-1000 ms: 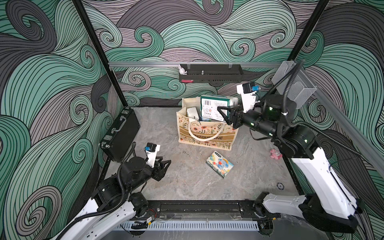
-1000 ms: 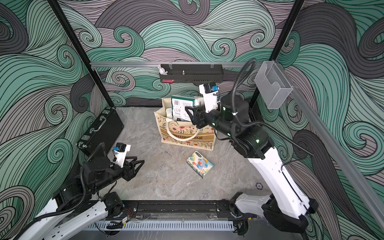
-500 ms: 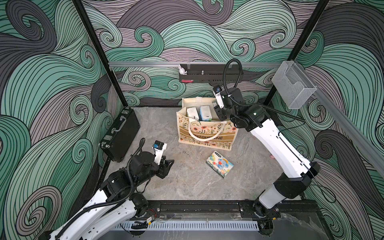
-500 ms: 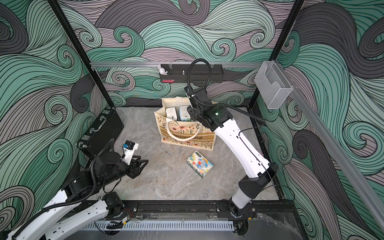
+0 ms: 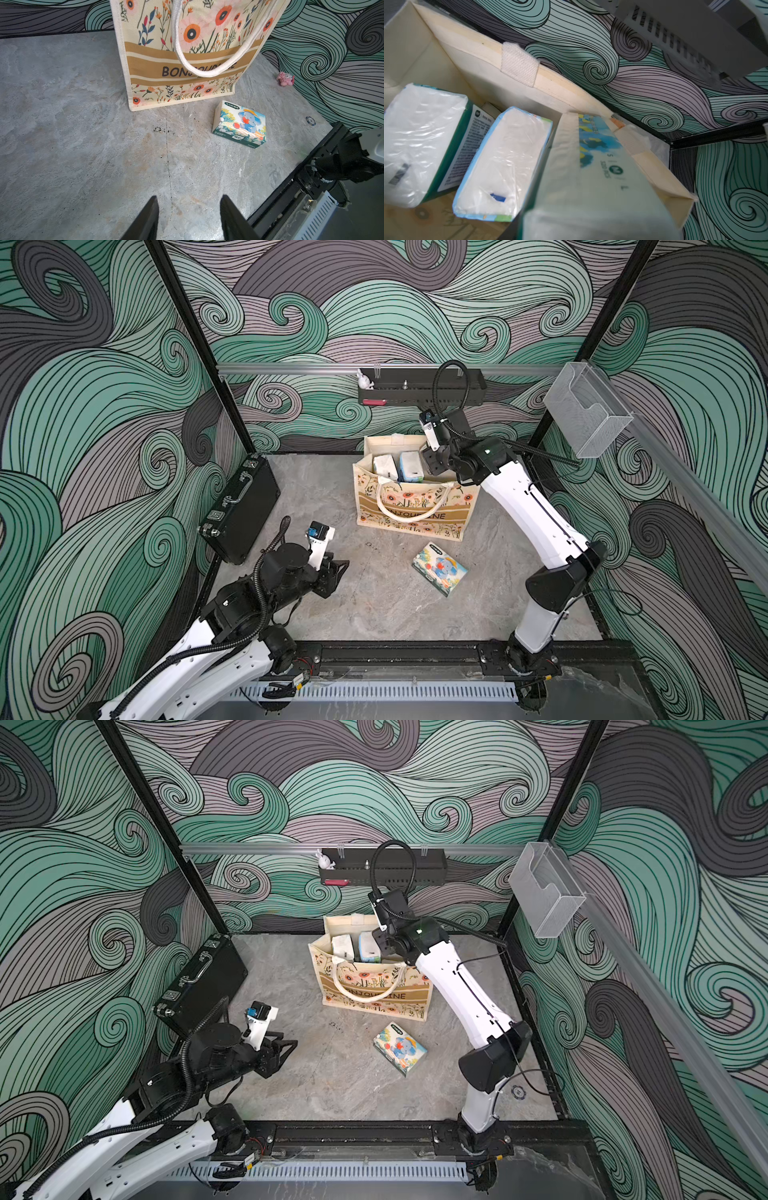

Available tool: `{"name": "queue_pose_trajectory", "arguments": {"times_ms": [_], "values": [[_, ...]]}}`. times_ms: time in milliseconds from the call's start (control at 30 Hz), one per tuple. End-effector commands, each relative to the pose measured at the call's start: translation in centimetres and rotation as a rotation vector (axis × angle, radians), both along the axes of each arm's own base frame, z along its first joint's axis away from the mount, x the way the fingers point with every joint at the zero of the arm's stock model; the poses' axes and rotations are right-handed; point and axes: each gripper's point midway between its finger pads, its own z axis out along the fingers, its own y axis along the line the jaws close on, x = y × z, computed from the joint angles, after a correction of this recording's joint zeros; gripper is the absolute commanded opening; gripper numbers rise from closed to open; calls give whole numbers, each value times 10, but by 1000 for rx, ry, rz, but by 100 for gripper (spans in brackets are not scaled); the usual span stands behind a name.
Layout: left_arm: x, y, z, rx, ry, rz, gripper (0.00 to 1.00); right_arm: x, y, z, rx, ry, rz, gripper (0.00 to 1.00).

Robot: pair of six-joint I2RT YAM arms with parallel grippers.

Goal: Put tissues into the canvas bag
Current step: Place the pack of facial tissues in the canvas bag.

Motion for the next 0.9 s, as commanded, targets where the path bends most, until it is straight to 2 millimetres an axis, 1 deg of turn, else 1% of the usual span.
{"name": "queue_pose_trajectory", "arguments": {"times_ms": [0, 167, 233, 267, 367, 533, 633, 867], "values": [[1, 1, 7, -10, -19, 1, 50, 0, 14, 1, 139, 62, 26, 59], [1, 2, 9, -13, -26, 3, 50, 9, 22, -13, 160, 116, 19, 64], [0, 3, 9, -13, -28, 5, 50, 12, 24, -18, 172, 133, 15, 68], [0, 3, 10, -15, -30, 7, 50, 14, 25, -19, 188, 144, 14, 71], [1, 4, 10, -15, -31, 8, 50, 16, 27, -22, 247, 175, 14, 75], [0, 4, 10, -15, -32, 8, 50, 17, 27, -21, 290, 195, 15, 76], [0, 3, 10, -14, -32, 7, 50, 14, 25, -17, 297, 191, 18, 77], [1, 3, 8, -6, -28, 5, 50, -1, 19, 16, 333, 135, 37, 78]]}}
